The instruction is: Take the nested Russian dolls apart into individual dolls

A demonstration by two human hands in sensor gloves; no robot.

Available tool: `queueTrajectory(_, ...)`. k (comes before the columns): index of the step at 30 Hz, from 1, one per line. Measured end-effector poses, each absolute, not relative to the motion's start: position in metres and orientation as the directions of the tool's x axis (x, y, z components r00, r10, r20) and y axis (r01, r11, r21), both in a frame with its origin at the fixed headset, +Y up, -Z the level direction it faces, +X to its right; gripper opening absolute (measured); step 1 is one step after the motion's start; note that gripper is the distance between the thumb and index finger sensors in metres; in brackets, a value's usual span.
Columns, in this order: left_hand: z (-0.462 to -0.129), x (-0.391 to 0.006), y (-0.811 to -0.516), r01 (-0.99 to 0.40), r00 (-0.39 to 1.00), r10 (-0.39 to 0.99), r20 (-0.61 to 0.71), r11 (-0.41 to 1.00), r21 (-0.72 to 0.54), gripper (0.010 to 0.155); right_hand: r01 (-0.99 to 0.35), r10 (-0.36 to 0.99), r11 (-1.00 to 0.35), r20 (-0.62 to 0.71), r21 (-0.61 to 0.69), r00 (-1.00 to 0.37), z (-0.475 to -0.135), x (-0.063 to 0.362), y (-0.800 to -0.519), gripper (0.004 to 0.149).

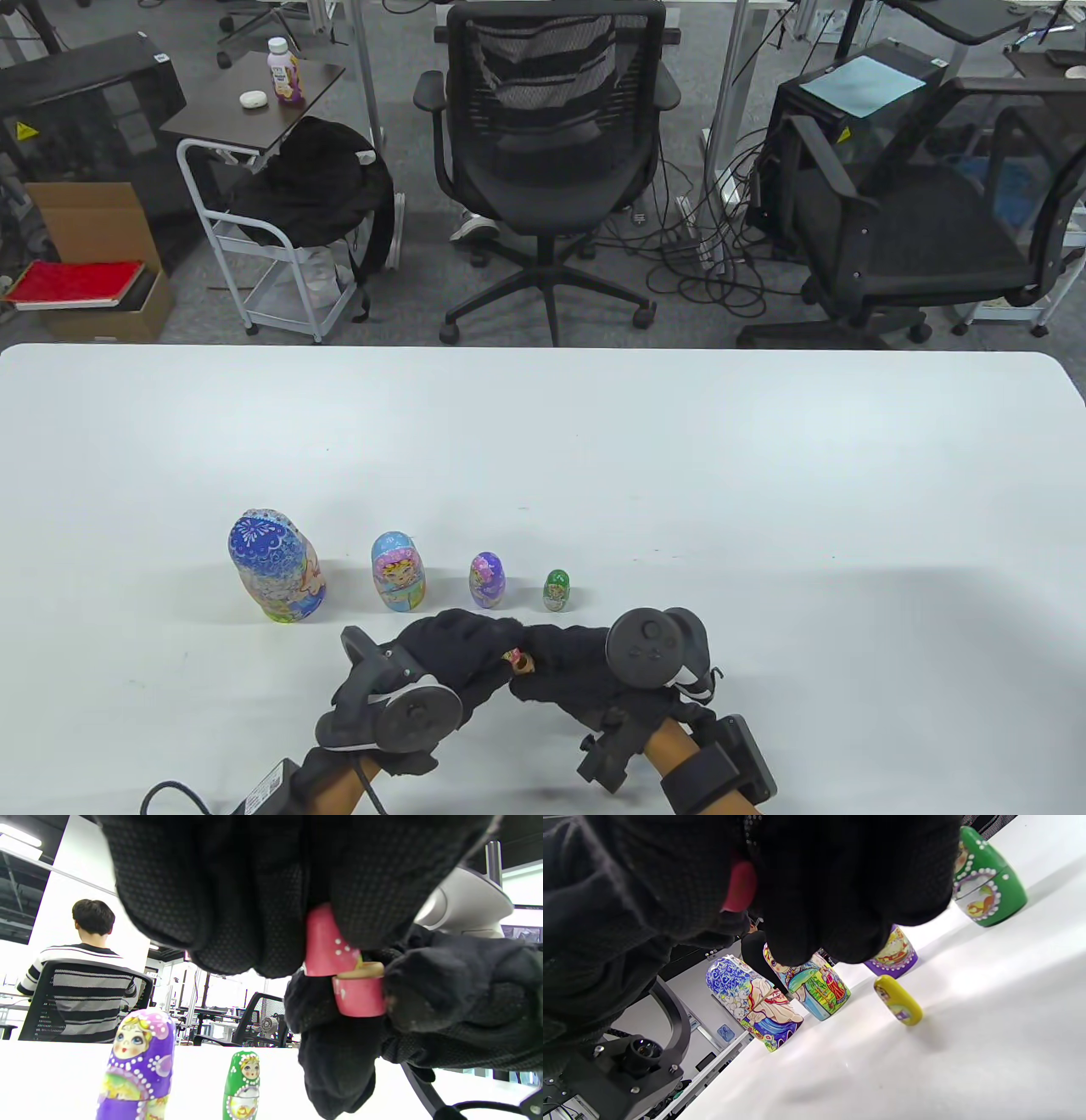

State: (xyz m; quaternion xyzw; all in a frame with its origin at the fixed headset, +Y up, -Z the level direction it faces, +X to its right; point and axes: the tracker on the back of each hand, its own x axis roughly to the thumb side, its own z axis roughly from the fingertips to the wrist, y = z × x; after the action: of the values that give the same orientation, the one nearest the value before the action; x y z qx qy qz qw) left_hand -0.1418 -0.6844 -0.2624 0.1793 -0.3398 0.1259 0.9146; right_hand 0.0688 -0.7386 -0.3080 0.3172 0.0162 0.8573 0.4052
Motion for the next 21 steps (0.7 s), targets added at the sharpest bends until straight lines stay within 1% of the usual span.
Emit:
queueTrajectory(1, -0.2634, -0.1414, -0.6848, -0.363, 0.733, 0.12, 0.67, 0.902, 0.234, 0.048, -0.69, 0.713, -0.663, 0.527, 0.291, -0.463, -0.3086, 0.0687, -0.7394, 0.061)
queueTrajectory(5, -0.2628, -0.1415, -0.684, -0.337, 0.739, 0.093, 0.668, 0.909, 0.246, 0.047, -0.69, 0.716, -0.661, 0.523, 0.294, -0.463, -0.309, 0.0688, -0.7389, 0.061)
queueTrajectory(8, -0.2623, -0.1428, -0.683, -0.362, 0.734, 0.118, 0.669, 0.901, 0.238, 0.047, -0.696, 0.714, -0.659, 0.528, 0.284, -0.46, -0.3076, 0.0693, -0.737, 0.061)
queueTrajectory(15, -0.2623, -0.1437, -0.6837, -0.35, 0.742, 0.119, 0.66, 0.908, 0.23, 0.047, -0.692, 0.712, -0.663, 0.525, 0.285, -0.466, -0.3082, 0.0693, -0.737, 0.061)
queueTrajectory(18, -0.2637, -0.1443, -0.6843, -0.352, 0.744, 0.124, 0.657, 0.908, 0.228, 0.047, -0.7, 0.737, -0.641, 0.504, 0.315, -0.449, -0.3094, 0.0682, -0.738, 0.061)
queueTrajectory(21, -0.264, -0.1442, -0.6865, -0.36, 0.74, 0.13, 0.66, 0.906, 0.225, 0.047, -0.681, 0.711, -0.671, 0.511, 0.291, -0.483, -0.3086, 0.0673, -0.7364, 0.061)
